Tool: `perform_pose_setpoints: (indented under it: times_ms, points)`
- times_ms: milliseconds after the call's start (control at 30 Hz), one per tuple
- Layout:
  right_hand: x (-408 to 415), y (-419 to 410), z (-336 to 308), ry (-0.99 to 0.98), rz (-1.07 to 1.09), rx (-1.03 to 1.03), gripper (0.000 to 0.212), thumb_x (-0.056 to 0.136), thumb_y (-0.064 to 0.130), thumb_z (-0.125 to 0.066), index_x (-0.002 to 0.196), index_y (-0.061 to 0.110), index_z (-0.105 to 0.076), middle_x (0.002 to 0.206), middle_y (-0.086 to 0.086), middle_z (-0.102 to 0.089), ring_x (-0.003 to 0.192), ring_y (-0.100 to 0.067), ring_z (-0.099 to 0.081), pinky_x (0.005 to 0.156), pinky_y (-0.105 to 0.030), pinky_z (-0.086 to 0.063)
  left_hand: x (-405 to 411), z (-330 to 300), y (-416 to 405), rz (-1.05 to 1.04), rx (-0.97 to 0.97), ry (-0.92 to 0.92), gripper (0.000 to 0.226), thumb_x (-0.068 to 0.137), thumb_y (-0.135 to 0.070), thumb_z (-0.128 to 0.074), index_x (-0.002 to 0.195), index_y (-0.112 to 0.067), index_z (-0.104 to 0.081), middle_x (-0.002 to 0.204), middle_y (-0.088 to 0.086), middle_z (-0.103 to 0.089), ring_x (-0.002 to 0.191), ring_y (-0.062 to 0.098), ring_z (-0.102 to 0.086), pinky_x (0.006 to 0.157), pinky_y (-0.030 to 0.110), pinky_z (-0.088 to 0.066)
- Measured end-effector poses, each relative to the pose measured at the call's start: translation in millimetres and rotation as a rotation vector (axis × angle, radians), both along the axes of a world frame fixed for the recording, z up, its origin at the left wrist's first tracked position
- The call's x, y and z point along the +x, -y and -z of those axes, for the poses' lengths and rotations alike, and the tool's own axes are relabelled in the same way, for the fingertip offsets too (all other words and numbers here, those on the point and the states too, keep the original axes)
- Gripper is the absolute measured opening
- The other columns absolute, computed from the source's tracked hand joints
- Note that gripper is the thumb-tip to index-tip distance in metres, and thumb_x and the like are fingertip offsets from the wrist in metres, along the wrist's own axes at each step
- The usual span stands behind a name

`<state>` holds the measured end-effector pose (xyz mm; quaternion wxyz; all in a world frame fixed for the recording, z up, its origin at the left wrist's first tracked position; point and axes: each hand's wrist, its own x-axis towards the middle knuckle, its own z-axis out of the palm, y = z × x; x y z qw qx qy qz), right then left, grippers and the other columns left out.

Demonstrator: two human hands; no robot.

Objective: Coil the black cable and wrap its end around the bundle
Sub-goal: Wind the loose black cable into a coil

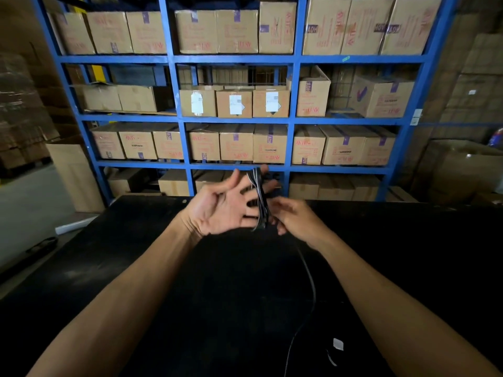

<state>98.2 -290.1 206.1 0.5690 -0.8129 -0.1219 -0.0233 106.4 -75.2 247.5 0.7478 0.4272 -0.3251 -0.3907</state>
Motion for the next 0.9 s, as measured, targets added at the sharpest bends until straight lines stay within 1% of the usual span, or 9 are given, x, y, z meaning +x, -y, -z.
perform_pose_setpoints:
  times_ms: [167, 233, 333, 400, 467, 533, 633, 733, 900]
  points:
    - [-18, -13, 28, -0.068, -0.099, -0.102, 0.026, 0.099, 0.057, -0.048, 0.1, 0.047, -0.072, 0.062, 0.016, -0.063, 0.053, -0.002, -0.055, 0.054, -0.017, -0.052, 23, -9, -12, -0.277, -0.131, -0.092, 0.053, 0.105, -0.048, -0.028, 0.151, -0.025, -0.037, 0.159, 0.009, -0.029, 0.122, 0.039, -0.045, 0.11, 0.058, -0.019]
    - [-23, -12, 30, -0.085, -0.113, -0.1, 0.026, 0.1, 0.055, -0.048, 0.1, 0.046, -0.072, 0.059, 0.015, -0.06, 0.052, -0.003, -0.053, 0.052, -0.018, -0.051, 30, -7, -16, -0.419, -0.13, -0.105, 0.044, 0.104, -0.048, -0.034, 0.134, -0.022, -0.052, 0.131, 0.008, -0.047, 0.096, 0.027, -0.043, 0.09, 0.046, -0.031]
    - [-28, -5, 27, -0.067, -0.118, -0.147, 0.03, 0.1, 0.054, -0.05, 0.094, 0.038, -0.075, 0.057, 0.014, -0.057, 0.053, -0.001, -0.054, 0.052, -0.02, -0.049, 39, 4, -24, -0.534, -0.057, -0.097, 0.042, 0.103, -0.049, -0.036, 0.107, -0.021, -0.066, 0.098, 0.002, -0.054, 0.076, 0.02, -0.048, 0.07, 0.034, -0.044]
    - [-29, 0, 18, -0.038, -0.102, -0.189, 0.029, 0.098, 0.055, -0.053, 0.09, 0.037, -0.074, 0.058, 0.017, -0.061, 0.052, 0.002, -0.058, 0.051, -0.02, -0.048, 42, 19, -30, -0.624, 0.12, -0.046, 0.04, 0.1, -0.052, -0.043, 0.106, -0.025, -0.072, 0.095, -0.002, -0.066, 0.083, 0.021, -0.058, 0.071, 0.034, -0.051]
    - [-27, 4, 4, -0.008, -0.064, -0.229, 0.025, 0.096, 0.056, -0.054, 0.087, 0.042, -0.073, 0.067, 0.012, -0.066, 0.048, 0.002, -0.057, 0.052, -0.022, -0.049, 42, 35, -33, -0.651, 0.371, 0.016, 0.043, 0.096, -0.055, -0.052, 0.123, -0.025, -0.066, 0.114, 0.001, -0.07, 0.108, 0.026, -0.061, 0.083, 0.038, -0.051]
    - [-21, 7, -13, 0.017, -0.024, -0.27, 0.021, 0.095, 0.055, -0.056, 0.085, 0.046, -0.072, 0.071, 0.007, -0.068, 0.045, 0.0, -0.055, 0.053, -0.025, -0.05, 36, 49, -31, -0.558, 0.594, 0.073, 0.055, 0.091, -0.062, -0.055, 0.133, -0.026, -0.057, 0.131, 0.009, -0.063, 0.12, 0.03, -0.059, 0.091, 0.04, -0.049]
    - [-12, 13, -36, 0.041, -0.023, -0.344, 0.02, 0.092, 0.052, -0.062, 0.083, 0.039, -0.073, 0.065, 0.013, -0.07, 0.042, 0.002, -0.054, 0.054, -0.027, -0.048, 17, 57, -18, -0.292, 0.754, 0.083, 0.061, 0.087, -0.066, -0.053, 0.139, -0.035, -0.048, 0.134, 0.0, -0.056, 0.114, 0.018, -0.061, 0.089, 0.033, -0.049]
    - [-4, 22, -51, 0.125, -0.036, -0.396, 0.014, 0.088, 0.047, -0.073, 0.082, 0.034, -0.074, 0.067, 0.022, -0.07, 0.052, 0.009, -0.06, 0.057, -0.024, -0.043, 0, 59, -3, -0.052, 0.676, 0.043, 0.044, 0.093, -0.061, -0.052, 0.132, -0.042, -0.06, 0.139, -0.004, -0.06, 0.12, 0.013, -0.063, 0.092, 0.028, -0.053]
    - [4, 32, -33, 0.187, -0.012, -0.342, 0.005, 0.092, 0.04, -0.069, 0.088, 0.041, -0.072, 0.085, 0.018, -0.073, 0.073, -0.003, -0.067, 0.059, -0.024, -0.049, -21, 42, 5, 0.05, 0.364, -0.046, 0.054, 0.104, -0.05, -0.03, 0.154, -0.03, -0.035, 0.16, 0.009, -0.037, 0.143, 0.04, -0.037, 0.113, 0.048, -0.036]
